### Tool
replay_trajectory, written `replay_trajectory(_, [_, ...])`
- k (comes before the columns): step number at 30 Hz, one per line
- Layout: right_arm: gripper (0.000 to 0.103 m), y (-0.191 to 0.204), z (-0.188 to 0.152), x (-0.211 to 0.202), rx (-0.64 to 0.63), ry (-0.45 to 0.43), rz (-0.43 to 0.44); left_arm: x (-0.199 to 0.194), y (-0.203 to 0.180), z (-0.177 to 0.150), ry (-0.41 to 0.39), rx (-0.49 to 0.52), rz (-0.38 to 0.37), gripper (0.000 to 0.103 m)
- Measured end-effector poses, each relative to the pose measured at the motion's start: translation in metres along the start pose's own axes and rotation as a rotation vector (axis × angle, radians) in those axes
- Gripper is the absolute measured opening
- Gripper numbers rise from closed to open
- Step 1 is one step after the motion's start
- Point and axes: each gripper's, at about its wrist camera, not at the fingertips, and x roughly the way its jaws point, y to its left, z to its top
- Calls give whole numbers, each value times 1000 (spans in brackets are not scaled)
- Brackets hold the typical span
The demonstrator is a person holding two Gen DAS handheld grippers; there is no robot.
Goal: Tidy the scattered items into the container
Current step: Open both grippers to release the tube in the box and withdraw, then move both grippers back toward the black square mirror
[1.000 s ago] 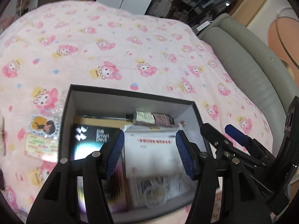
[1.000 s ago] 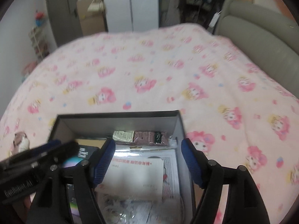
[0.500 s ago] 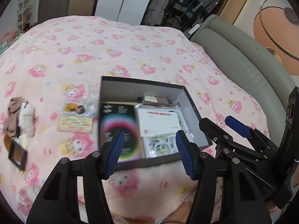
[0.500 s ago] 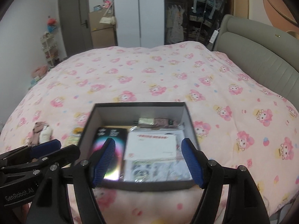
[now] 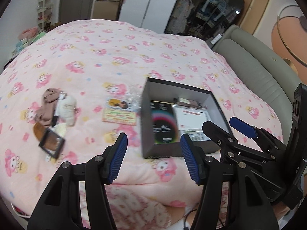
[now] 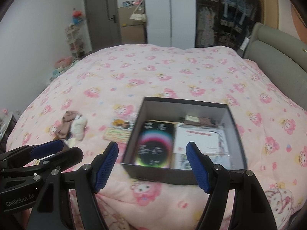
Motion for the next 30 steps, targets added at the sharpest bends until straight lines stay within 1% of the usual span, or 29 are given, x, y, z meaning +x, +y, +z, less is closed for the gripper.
replay_trajectory(5, [71, 37, 0, 12, -58, 26, 22, -8, 36, -9, 1, -59, 42, 59])
replay_trajectory(9, [71, 64, 0, 24, -95, 47, 43, -13, 64, -13, 10, -99, 90, 59])
replay_trajectory(15, [71, 101, 0, 44, -131, 86, 85, -15, 100, -19, 12, -138, 155, 58])
replay_trajectory(22, [71, 133, -2, 67, -178, 132, 94, -7, 134, -26, 31, -189, 181, 58])
replay_trajectory(30, [71, 159, -5, 98, -212, 197, 110, 8, 172, -33, 60, -259, 173, 58])
